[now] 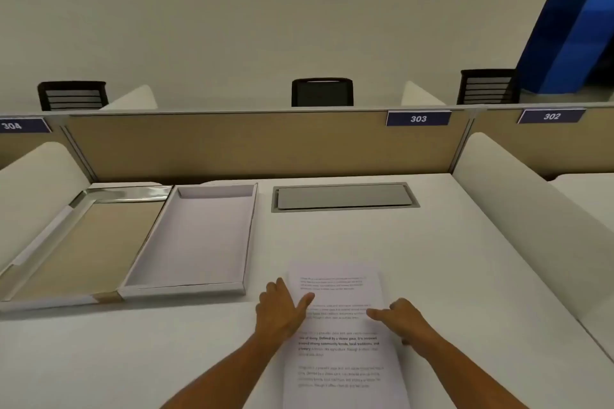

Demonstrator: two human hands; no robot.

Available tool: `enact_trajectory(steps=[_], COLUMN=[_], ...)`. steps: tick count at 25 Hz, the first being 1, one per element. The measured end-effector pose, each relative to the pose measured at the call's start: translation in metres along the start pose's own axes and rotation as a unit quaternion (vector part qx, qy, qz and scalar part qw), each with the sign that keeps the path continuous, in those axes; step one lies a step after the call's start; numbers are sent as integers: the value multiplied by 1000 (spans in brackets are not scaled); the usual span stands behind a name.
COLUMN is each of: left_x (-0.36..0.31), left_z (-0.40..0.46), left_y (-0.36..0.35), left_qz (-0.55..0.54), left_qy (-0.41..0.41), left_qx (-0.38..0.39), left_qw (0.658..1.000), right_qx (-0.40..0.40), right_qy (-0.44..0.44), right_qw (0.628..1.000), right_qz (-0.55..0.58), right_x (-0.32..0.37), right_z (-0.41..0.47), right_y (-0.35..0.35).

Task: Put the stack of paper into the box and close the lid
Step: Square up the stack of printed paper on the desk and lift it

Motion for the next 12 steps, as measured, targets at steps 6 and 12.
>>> enact_trajectory(steps=[6,12], left_x=[-12,-22], left_z=[0,11], left_y=[-26,-32], left_qz=[-230,-283], left_qy=[113,173], left_qx=[30,39], left_qw=[966,942], right_qx=[-17,-16], right_qy=[-18,-40], right_qw=[1000,997], right_qz=[6,-56], right_x=[1,6], right_z=[2,11], right_y=[-16,-18])
Point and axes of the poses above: each hand's wrist, its own z-axis towards the middle knuckle, its own y-axis out of the back of the hand, x = y × z, the point moved 2 cm from there along z, towards the middle knuckle, and after that the axes turned 10 degrees about x, right-handed, at the moved point
